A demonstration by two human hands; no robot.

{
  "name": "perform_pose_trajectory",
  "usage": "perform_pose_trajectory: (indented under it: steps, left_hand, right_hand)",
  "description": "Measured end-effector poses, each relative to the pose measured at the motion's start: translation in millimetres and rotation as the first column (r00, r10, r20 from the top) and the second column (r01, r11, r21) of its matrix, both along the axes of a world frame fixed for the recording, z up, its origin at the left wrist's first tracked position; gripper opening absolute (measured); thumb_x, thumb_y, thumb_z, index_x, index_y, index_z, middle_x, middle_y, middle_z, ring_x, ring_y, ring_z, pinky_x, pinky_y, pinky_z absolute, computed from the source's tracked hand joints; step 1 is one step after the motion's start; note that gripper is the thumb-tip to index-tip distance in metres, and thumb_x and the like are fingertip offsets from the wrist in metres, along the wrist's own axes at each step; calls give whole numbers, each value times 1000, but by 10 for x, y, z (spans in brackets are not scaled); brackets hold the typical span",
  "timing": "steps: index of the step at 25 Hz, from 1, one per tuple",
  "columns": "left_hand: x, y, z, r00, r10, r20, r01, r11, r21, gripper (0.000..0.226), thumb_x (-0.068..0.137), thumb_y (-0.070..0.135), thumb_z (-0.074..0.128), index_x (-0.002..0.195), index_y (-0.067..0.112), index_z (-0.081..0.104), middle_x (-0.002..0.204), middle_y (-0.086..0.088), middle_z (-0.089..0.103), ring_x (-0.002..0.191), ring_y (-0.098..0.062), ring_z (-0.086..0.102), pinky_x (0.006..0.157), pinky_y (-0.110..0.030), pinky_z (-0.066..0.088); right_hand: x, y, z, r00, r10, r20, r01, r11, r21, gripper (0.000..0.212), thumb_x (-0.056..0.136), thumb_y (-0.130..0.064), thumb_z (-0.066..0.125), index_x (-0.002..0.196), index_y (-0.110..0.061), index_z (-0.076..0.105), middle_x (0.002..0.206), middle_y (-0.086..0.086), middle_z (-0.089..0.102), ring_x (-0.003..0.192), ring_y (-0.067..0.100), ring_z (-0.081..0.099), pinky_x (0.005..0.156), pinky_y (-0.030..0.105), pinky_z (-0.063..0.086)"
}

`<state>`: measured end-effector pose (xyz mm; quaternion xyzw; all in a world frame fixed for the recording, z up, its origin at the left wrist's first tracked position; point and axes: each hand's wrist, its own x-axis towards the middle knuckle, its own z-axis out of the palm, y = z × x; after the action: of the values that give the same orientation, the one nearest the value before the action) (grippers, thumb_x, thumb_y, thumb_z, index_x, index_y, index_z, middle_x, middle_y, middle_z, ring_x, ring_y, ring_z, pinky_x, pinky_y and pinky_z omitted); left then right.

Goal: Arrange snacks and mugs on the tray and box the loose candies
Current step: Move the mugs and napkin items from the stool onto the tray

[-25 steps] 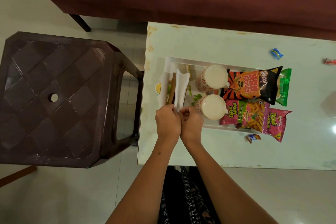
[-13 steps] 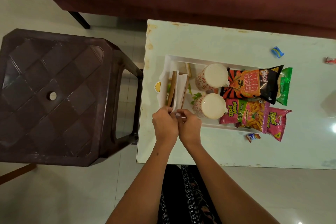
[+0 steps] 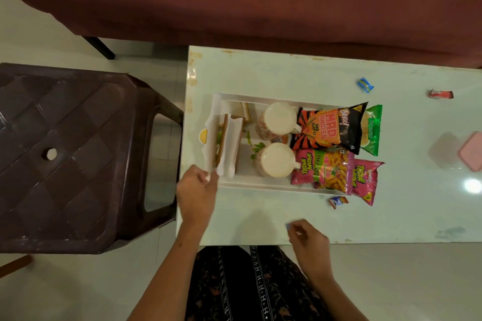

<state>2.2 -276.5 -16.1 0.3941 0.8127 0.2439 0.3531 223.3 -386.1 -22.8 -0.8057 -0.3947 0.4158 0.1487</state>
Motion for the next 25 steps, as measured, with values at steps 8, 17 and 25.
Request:
perform_pose_trajectory:
  steps: [8,17,25]
  left_hand:
    - [43,554,-227,968,249,-8,-249,966,-66,46,86,28,60,122,3,47,120,-16,59,109,-32,55,91,-37,42]
    - [44,774,-464,938,336,82,-322,935,-146,42,86,27,60,123,7,53,126,-14,57,114,-31,53,101,-42,43]
    - [-50,954,-466,900,364,240,-306,920,-246,38,81,2,64,119,8,57,112,-13,58,99,-29,59,84,-39,53]
  right_hand:
    - [1804,682,-193,542,-810,-223,794,581,-180,10,85,-1,56,94,1,61,71,11,63,50,13,64,49,23,54]
    - [2084,1763,-489,889,-254,-380,190,962,-198,25,93,-2,43,83,-12,63,70,8,67,70,24,55,79,39,47]
    - [2107,1746,-550,768,-347,-537,197,927,-318,23,96,-8,39,85,-10,59,59,4,72,52,18,69,48,29,58]
